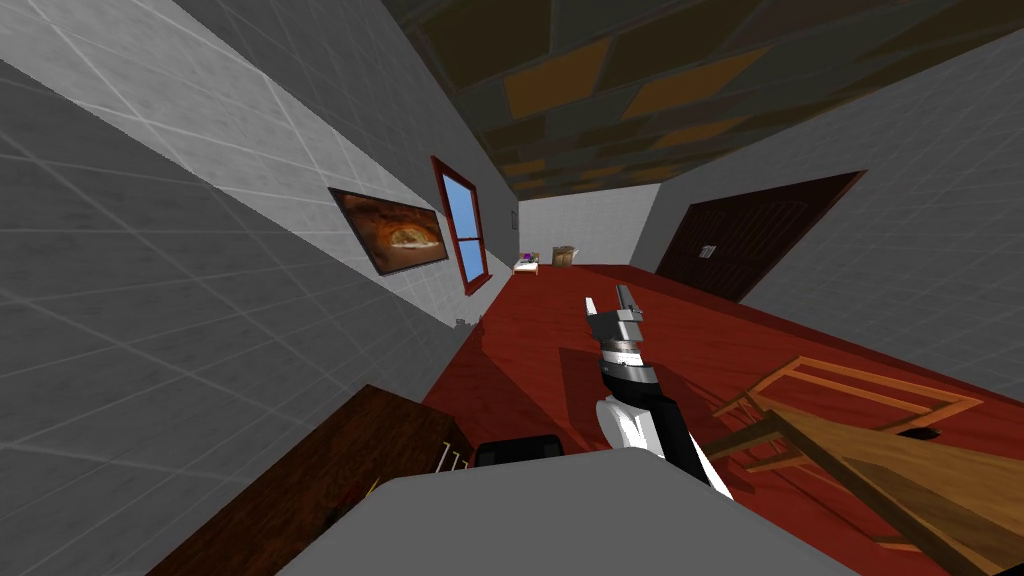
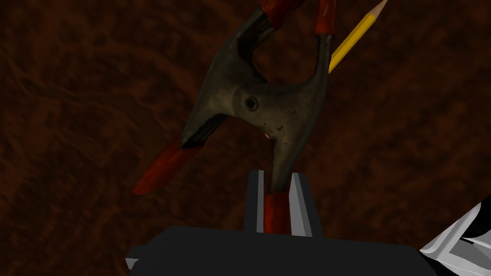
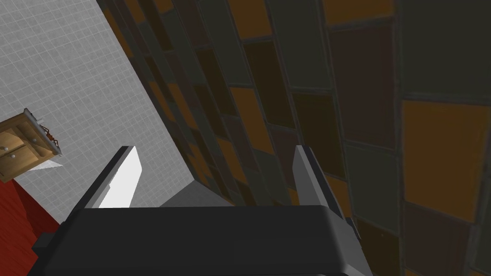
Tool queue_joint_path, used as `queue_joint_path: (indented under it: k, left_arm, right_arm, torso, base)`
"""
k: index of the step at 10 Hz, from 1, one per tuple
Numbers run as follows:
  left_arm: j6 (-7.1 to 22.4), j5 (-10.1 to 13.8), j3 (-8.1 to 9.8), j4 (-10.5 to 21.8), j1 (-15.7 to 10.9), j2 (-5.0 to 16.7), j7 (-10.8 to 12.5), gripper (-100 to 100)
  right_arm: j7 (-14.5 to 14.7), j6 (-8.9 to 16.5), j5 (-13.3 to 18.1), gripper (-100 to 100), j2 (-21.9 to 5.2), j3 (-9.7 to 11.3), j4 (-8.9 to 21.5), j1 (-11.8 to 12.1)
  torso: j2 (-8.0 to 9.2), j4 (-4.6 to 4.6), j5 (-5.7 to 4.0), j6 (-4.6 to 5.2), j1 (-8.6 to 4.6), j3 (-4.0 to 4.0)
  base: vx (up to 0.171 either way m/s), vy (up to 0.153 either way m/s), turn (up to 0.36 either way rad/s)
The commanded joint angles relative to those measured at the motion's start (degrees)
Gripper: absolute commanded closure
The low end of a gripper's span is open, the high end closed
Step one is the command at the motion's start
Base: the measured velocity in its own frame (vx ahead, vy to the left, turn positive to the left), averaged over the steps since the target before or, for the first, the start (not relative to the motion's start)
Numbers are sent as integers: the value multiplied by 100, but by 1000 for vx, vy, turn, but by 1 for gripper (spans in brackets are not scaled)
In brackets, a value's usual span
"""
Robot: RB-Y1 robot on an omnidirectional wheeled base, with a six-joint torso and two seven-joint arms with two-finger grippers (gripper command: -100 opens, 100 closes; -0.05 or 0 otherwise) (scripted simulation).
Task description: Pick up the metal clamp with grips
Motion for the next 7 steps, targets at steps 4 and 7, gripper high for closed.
queue_joint_path:
  k: [4, 7]
  left_arm:
    - [-76, 788, -381, 87, 209, 139, -360, 100]
    - [-162, 1248, -791, 60, 473, 277, -625, 100]
  right_arm:
    - [0, 0, 0, 0, 0, 0, 0, 0]
    - [0, 0, 0, 0, 0, 0, 0, 0]
  torso:
    - [-13, -2, -3, 2, -6, -7]
    - [-9, -5, -8, -6, -7, -6]
  base:
    - [39, -8, -11]
    - [41, -4, -19]
